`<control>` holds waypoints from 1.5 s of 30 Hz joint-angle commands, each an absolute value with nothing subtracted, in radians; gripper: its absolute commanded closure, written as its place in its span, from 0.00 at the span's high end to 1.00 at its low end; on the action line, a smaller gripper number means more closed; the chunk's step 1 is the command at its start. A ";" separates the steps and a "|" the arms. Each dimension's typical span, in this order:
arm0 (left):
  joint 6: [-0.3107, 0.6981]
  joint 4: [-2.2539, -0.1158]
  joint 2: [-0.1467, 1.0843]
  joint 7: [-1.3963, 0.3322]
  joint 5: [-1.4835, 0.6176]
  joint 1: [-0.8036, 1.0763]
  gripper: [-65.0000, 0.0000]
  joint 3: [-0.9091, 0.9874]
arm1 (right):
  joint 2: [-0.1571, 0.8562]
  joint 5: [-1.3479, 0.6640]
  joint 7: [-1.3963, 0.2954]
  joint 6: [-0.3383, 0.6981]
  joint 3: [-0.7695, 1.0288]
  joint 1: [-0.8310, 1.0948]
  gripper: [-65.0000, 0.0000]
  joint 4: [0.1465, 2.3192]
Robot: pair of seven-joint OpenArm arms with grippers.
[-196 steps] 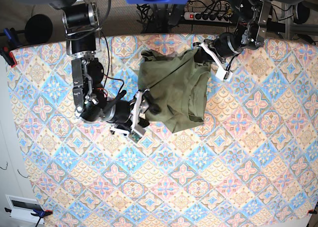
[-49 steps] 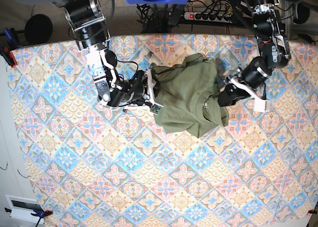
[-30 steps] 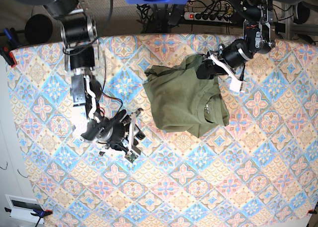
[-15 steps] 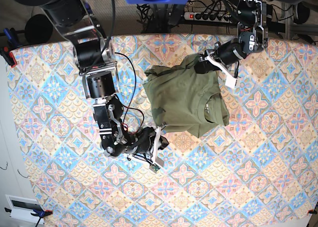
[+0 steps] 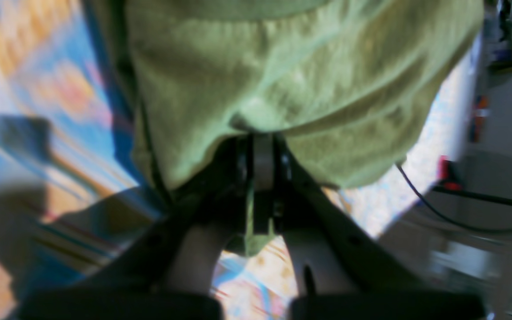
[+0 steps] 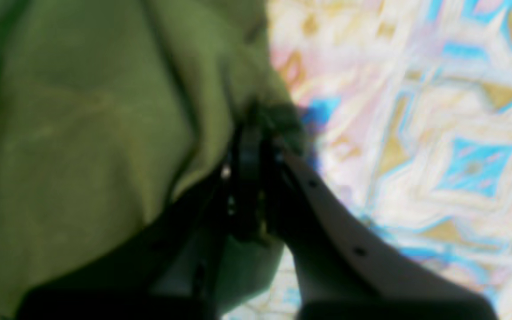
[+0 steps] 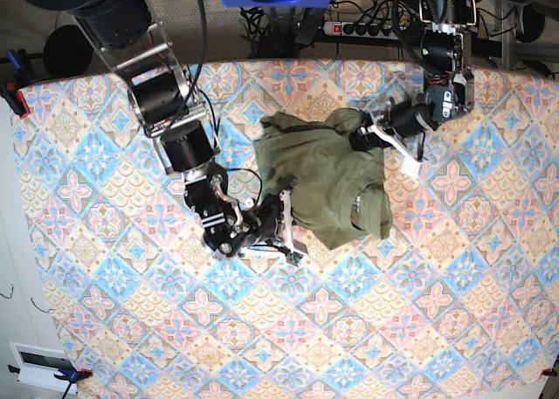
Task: Layout the t-shirt on the table in an organized manner, then fold the t-shirt properly
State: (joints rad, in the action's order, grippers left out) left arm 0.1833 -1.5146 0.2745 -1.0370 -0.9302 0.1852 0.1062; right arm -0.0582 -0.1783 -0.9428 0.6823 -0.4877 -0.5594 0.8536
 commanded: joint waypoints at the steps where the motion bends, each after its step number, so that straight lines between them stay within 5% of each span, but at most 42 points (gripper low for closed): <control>1: 0.179 -1.526 0.289 -1.020 -0.903 0.165 0.00 0.111 | -0.048 -0.189 -0.969 0.698 -0.486 -0.536 0.03 0.911; 15: 0.182 -1.359 0.268 -1.018 -0.730 -0.125 0.00 0.041 | 0.183 -0.194 -1.109 0.698 -0.447 -0.159 0.03 1.581; 26: 0.179 -1.035 0.139 -0.805 -0.730 -0.355 0.00 -0.171 | 0.183 -0.196 -1.109 0.698 -0.182 0.082 0.03 1.923; 31: 0.179 -1.017 0.110 -0.750 -0.751 -0.386 0.00 -0.176 | 0.183 -0.346 -1.109 0.698 -0.070 0.189 0.03 1.954; 37: 0.177 -1.125 0.180 -0.754 -0.849 -0.332 0.00 -0.067 | 0.119 -0.533 -1.109 0.698 -0.042 0.170 0.03 1.954; 45: 0.177 -1.267 0.348 -0.794 -1.030 -0.140 0.00 0.119 | -0.008 -0.518 -1.113 0.698 -0.147 0.113 0.03 1.922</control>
